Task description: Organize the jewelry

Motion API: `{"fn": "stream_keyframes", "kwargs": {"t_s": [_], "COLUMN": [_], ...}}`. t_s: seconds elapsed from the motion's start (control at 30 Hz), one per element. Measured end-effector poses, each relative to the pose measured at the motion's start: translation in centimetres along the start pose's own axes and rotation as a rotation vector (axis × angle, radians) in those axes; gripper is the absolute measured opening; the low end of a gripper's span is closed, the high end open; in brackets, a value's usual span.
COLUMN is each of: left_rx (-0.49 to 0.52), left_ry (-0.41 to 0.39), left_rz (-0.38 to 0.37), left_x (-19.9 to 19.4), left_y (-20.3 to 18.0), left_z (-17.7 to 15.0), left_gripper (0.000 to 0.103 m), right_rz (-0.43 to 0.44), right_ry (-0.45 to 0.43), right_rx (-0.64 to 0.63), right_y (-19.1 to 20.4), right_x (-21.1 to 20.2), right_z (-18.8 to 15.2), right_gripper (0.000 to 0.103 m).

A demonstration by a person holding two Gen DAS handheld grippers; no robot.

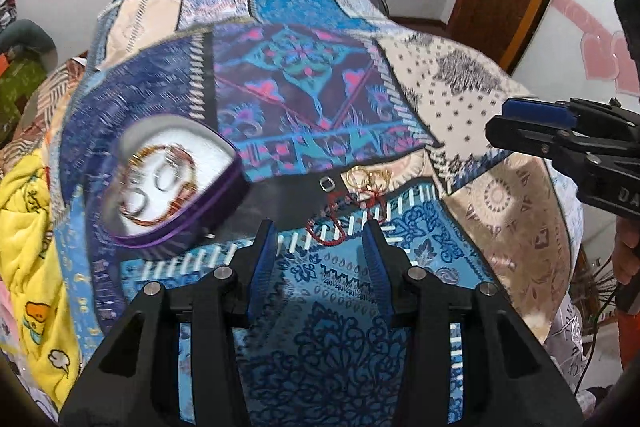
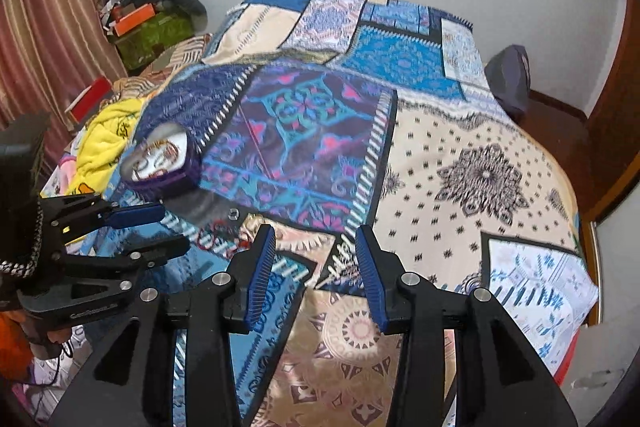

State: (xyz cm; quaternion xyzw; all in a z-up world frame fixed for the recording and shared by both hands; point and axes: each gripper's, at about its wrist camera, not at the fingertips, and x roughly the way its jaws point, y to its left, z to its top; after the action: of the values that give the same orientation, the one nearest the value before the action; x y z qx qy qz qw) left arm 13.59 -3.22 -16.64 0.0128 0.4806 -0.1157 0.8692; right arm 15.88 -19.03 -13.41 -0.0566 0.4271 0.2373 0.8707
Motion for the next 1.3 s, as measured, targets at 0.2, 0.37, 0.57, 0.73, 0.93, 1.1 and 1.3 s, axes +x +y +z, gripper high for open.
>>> {"fn": "stream_keyframes", "kwargs": {"t_s": [0.2,0.37,0.57,0.73,0.93,1.1,1.3], "left_rx": [-0.002,0.013,0.029,0.017,-0.010,-0.013,-0.035], "left_ry": [0.039,0.028,0.011,0.006,0.001,-0.002,-0.001], "left_rz": [-0.001,-0.009,-0.011,-0.020,-0.041,-0.037,-0.044], "left_x": [2.2,2.9,3.7,3.8,3.7,3.6,3.5], "left_y": [0.1,0.0,-0.1,0.5,1.0,1.0,1.3], "left_z": [0.2,0.5,0.6,0.7,0.5,0.5,0.4], "left_gripper": [0.043,0.043,0.027,0.006,0.006,0.006,0.006], "right_rz": [0.026,0.056,0.081,0.111,0.126,0.118,0.118], "right_ry": [0.050,0.086,0.127,0.160,0.161,0.158,0.145], "right_rx": [-0.001,-0.020,-0.051,-0.047,-0.079,-0.117,-0.129], "right_y": [-0.2,0.3,1.0,0.9,2.0,3.0,3.3], "right_x": [1.6,3.0,5.0,6.5,7.2,8.0,8.2], "right_z": [-0.6,-0.8,-0.8,-0.6,-0.6,-0.6,-0.6], "right_gripper": [0.038,0.038,0.038,0.038,0.038,0.038,0.023]}}
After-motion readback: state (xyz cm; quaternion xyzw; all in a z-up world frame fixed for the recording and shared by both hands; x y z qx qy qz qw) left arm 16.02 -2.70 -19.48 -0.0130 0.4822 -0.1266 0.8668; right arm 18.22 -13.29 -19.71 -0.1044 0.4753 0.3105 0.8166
